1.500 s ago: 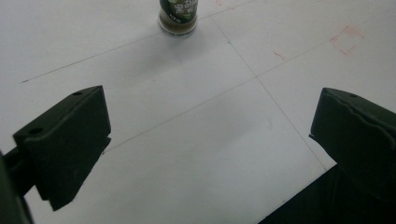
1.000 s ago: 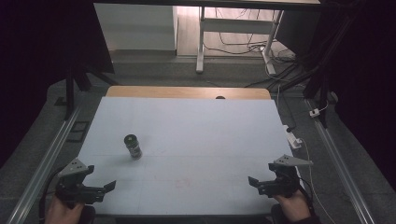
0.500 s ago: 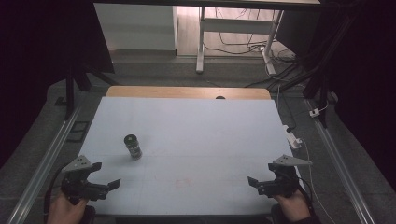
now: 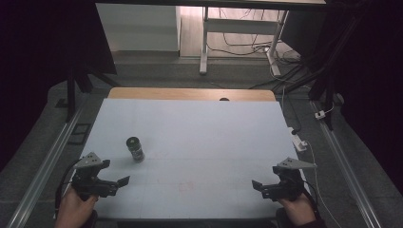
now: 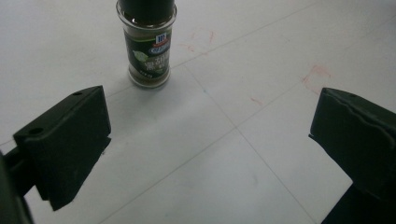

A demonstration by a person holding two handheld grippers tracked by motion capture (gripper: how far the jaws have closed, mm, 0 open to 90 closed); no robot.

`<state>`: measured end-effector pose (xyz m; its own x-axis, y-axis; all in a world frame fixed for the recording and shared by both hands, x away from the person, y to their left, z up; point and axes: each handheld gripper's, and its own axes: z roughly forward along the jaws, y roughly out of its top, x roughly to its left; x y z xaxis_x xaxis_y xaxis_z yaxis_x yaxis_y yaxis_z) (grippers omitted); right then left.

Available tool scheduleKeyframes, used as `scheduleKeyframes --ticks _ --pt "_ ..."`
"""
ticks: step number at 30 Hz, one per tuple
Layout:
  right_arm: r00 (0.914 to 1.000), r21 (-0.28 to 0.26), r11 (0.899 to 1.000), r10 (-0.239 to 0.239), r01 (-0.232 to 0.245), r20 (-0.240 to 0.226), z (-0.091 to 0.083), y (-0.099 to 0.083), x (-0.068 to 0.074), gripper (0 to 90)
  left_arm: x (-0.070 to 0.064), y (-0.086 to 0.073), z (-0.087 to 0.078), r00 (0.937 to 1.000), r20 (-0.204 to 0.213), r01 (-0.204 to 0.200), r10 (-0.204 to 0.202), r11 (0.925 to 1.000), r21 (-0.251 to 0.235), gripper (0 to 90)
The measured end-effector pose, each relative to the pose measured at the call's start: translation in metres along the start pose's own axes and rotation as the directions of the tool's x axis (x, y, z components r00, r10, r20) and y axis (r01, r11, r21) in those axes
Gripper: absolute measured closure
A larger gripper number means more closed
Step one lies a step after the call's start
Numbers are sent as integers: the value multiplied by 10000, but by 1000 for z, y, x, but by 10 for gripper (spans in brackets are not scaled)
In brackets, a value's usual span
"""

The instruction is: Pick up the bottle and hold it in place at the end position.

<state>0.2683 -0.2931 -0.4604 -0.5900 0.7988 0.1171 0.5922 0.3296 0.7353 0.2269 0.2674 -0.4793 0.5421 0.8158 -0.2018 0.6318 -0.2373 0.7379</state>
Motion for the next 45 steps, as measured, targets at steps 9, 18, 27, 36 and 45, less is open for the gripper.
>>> scheduleKeyframes --ticks 9,18,27,36,45 --pt "10000 36 10000 -27 27 14 1 0 0 0 0 10 12 9996 -242 -113 115 9999 87 0" --pt "10000 84 9999 -57 57 17 1 0 1 0 8 23 26 9985 -515 -141 157 9995 297 0" --pt "9999 180 9997 -133 133 17 2 1 2 0 18 33 37 9979 -545 -330 346 9990 303 0" --pt "9999 246 9996 -154 155 -12 3 1 2 0 30 45 54 9954 -586 -722 759 9954 631 0" --pt "9998 294 9994 -199 199 -5 3 1 2 0 43 47 72 9944 -444 -924 962 9925 806 0"
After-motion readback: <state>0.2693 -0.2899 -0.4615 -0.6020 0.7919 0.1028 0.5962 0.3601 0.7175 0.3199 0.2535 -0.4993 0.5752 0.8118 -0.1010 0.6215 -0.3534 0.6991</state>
